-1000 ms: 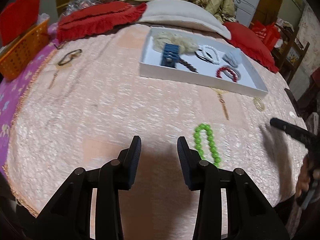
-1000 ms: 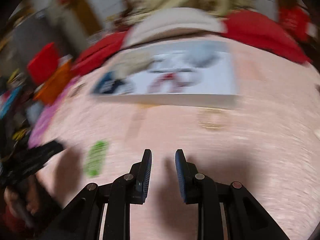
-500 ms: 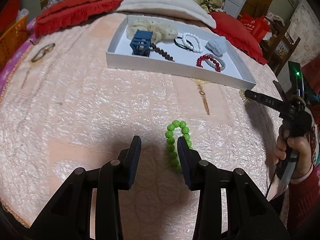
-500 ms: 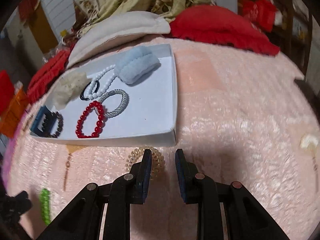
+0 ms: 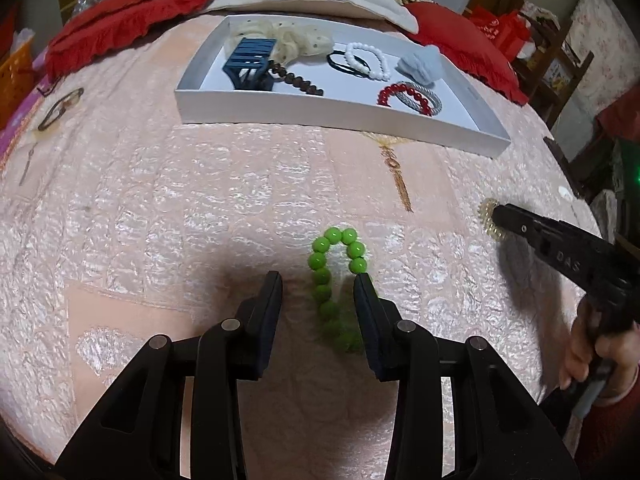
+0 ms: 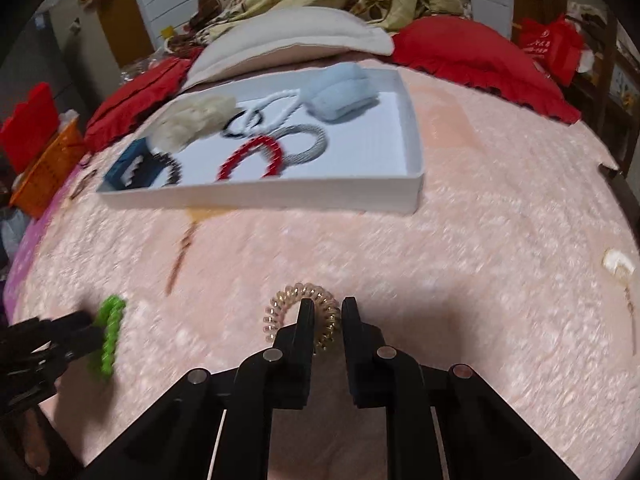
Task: Organize jewelry
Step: 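Grasp the green bead bracelet with the left gripper while the right grasps the gold spiral hair tie, then lift and hold the green bracelet with the left gripper while the right holds the spiral tie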
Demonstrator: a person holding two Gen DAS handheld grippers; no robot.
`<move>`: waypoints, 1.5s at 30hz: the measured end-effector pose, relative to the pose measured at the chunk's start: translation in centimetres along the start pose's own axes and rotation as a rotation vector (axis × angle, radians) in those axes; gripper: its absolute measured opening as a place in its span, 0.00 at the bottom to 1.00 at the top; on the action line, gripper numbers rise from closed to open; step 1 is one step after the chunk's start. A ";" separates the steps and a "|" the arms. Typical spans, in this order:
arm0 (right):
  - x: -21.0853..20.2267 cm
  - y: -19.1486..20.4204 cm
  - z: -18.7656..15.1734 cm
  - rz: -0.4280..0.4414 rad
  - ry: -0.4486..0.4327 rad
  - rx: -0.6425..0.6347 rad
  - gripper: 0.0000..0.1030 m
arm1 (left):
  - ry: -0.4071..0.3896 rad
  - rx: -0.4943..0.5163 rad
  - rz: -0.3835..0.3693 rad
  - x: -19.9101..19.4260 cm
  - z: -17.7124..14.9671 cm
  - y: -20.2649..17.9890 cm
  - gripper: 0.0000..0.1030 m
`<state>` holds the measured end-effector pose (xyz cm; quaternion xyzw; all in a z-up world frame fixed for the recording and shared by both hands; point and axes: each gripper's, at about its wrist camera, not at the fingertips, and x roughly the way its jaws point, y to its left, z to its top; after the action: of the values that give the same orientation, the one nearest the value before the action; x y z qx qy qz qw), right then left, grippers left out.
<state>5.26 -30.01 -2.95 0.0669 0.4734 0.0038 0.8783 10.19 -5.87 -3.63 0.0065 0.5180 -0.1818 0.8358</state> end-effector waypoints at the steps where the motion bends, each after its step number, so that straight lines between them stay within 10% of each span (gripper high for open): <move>1: -0.2 0.2 -0.3 0.009 0.001 0.000 0.13 | -0.001 0.003 0.012 0.1 -0.1 -0.2 0.11; 45: -5.9 2.3 0.7 0.205 -0.134 0.092 0.09 | -0.233 0.006 -0.069 -13.3 3.9 0.7 0.08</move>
<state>2.71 -28.25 2.55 0.1552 0.4039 0.0676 0.8990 8.51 -2.05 9.59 -0.0301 0.4166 -0.2117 0.8836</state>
